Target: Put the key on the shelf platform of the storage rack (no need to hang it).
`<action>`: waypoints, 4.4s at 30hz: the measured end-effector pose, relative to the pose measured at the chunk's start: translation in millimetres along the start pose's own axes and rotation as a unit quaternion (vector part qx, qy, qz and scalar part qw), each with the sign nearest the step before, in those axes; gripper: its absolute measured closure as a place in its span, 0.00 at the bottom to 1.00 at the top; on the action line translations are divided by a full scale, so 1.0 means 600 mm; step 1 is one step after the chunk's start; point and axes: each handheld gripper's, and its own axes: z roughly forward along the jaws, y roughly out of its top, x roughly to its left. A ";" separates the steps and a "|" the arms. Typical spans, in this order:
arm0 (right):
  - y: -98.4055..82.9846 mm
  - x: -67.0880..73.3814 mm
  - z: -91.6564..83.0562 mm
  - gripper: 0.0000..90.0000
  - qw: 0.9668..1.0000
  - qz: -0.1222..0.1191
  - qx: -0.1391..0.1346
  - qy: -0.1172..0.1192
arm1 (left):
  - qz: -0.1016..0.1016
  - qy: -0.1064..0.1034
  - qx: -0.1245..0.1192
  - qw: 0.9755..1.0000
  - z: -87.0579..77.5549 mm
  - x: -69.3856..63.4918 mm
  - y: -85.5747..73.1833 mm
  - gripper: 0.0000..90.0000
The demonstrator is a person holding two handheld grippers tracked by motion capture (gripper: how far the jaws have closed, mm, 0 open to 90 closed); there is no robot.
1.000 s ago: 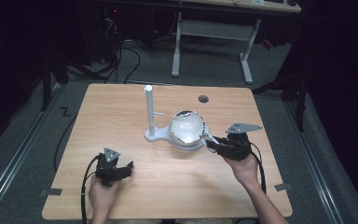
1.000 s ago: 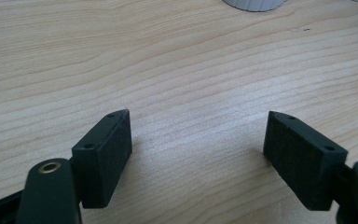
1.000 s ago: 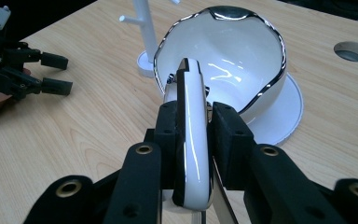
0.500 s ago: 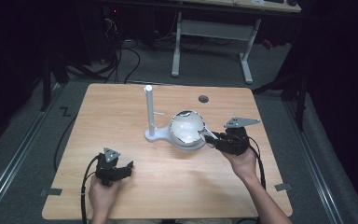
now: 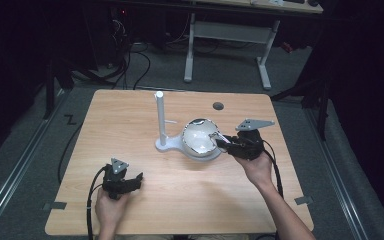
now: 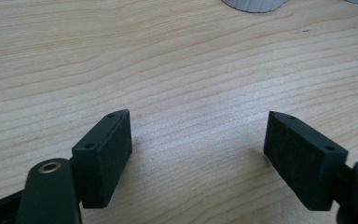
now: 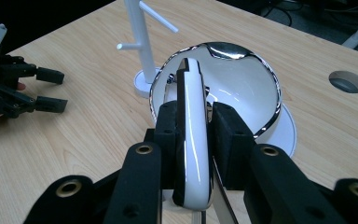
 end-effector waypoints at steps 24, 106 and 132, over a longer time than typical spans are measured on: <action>0.036 -0.012 0.034 0.82 1.000 -0.002 0.014 -0.002 | 0.002 -0.003 0.001 1.000 0.000 0.001 0.001 0.26; 0.044 -0.031 0.191 0.81 0.994 0.016 0.105 -0.012 | -0.002 -0.002 0.003 1.000 -0.001 0.001 0.003 0.26; 0.034 -0.034 0.156 0.64 0.997 0.013 0.073 -0.031 | -0.004 -0.001 0.003 1.000 -0.001 0.000 0.002 0.26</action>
